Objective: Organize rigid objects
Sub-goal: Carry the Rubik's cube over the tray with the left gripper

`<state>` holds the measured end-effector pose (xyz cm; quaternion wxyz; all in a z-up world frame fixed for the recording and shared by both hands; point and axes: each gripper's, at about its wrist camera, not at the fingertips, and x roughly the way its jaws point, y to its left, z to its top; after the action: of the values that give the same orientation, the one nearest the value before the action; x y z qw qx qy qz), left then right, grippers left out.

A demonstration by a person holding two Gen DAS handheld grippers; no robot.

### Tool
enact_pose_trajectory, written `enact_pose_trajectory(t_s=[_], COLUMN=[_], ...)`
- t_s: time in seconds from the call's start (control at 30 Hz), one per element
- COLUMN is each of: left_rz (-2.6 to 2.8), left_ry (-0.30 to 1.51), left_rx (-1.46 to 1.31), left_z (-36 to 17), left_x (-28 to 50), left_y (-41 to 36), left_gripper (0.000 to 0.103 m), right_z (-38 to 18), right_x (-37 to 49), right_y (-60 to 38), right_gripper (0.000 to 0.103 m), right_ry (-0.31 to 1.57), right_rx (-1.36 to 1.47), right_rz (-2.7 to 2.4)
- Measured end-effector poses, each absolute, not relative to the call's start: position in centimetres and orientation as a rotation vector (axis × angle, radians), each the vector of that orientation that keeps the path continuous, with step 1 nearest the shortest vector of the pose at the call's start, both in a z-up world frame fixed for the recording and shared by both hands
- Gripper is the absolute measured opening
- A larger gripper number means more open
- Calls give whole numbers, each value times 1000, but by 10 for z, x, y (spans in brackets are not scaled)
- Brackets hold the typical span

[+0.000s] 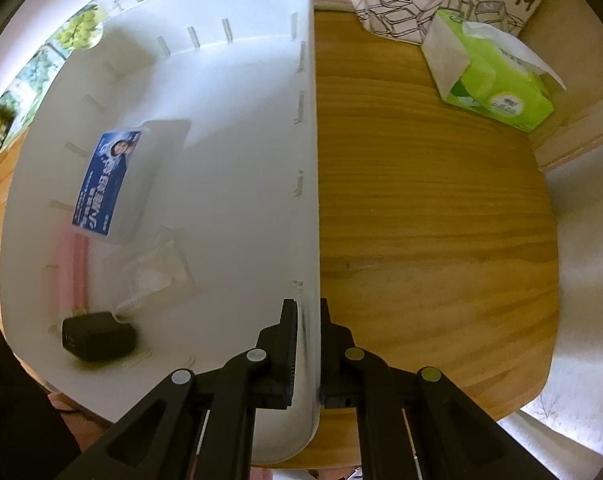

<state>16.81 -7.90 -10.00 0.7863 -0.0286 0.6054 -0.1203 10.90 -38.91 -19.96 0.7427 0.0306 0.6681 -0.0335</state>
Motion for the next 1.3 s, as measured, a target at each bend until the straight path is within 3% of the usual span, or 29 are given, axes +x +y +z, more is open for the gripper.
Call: enact_pose_trajectory(t_s=[0.87, 1.03, 1.1, 1.3], left_rz=[-441, -465, -478, -504], left_ry=[1274, 1289, 1286, 1264], left_rx=[48, 83, 87, 90], left_z=[-88, -91, -91, -85], left_x=[117, 113, 112, 111], left_y=[-204, -220, -225, -233], left_gripper=[67, 60, 50, 50], right_z=[-208, -205, -204, -201], right_x=[89, 87, 86, 86], right_y=[-410, -410, -411, -412], right_gripper=[8, 9, 9, 9], right_ry=[1420, 1413, 1412, 1411], right_rx=[59, 57, 58, 60], right_rz=[113, 121, 124, 129])
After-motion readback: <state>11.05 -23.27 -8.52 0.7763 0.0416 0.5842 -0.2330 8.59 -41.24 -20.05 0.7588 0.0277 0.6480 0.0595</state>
